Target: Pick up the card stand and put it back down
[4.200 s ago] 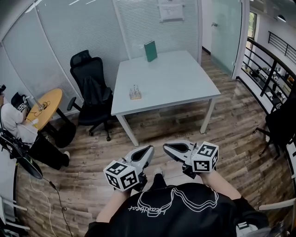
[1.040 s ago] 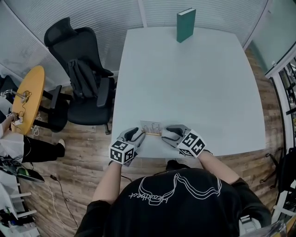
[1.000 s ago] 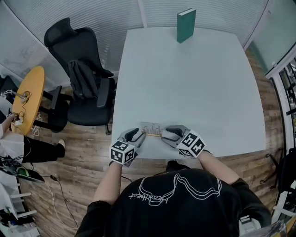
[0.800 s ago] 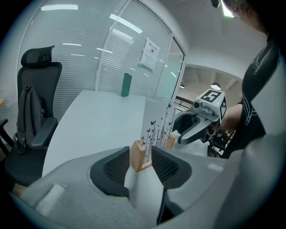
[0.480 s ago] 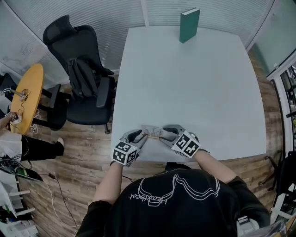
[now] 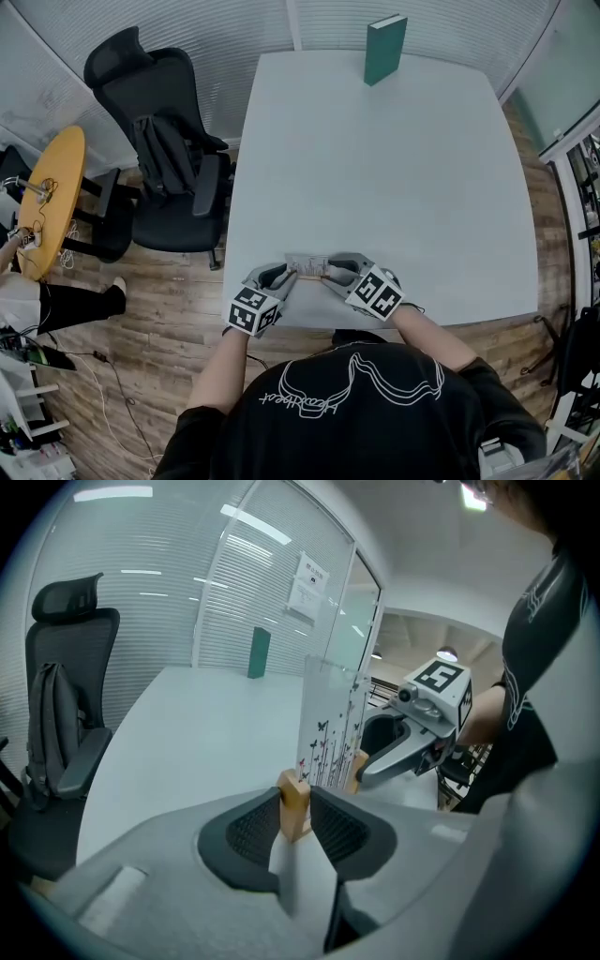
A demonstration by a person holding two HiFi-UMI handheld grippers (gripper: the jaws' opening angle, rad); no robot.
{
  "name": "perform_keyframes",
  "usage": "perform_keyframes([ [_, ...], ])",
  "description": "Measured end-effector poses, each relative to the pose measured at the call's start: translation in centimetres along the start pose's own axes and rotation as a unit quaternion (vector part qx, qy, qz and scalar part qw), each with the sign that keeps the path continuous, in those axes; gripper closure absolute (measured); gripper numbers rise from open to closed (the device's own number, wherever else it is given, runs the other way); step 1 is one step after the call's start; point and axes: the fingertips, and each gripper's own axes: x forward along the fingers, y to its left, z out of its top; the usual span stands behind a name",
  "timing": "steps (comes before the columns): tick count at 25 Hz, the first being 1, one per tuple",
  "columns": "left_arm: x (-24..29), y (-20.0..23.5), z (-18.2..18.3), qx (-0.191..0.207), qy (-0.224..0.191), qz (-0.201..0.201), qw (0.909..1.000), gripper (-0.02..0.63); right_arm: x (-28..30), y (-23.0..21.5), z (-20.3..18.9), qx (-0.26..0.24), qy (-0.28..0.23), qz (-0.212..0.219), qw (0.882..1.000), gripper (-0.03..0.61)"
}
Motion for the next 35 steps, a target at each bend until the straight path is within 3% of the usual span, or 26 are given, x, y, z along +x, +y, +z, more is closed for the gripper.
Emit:
perform_keyframes([
  [21, -0.1, -0.8, 0.3, 0.015, 0.011, 0.006, 0.9998, 0.514, -0.7, 0.1, -0.2, -0.009, -0.004, -0.009, 1.000, 0.431],
  [25, -0.6, -1.4, 1.3, 0.013, 0.002, 0.013, 0.9998, 0.514, -1.9, 0.1, 0.7, -0.024, -0.020, -0.019, 0.999, 0.431],
  [35, -4.1, -4.5, 3.7, 0.007, -0.016, 0.030, 0.9994, 0.517, -5.5, 2.5, 2.7, -0.004, -0.053, -0.032, 0.998, 0.431],
])
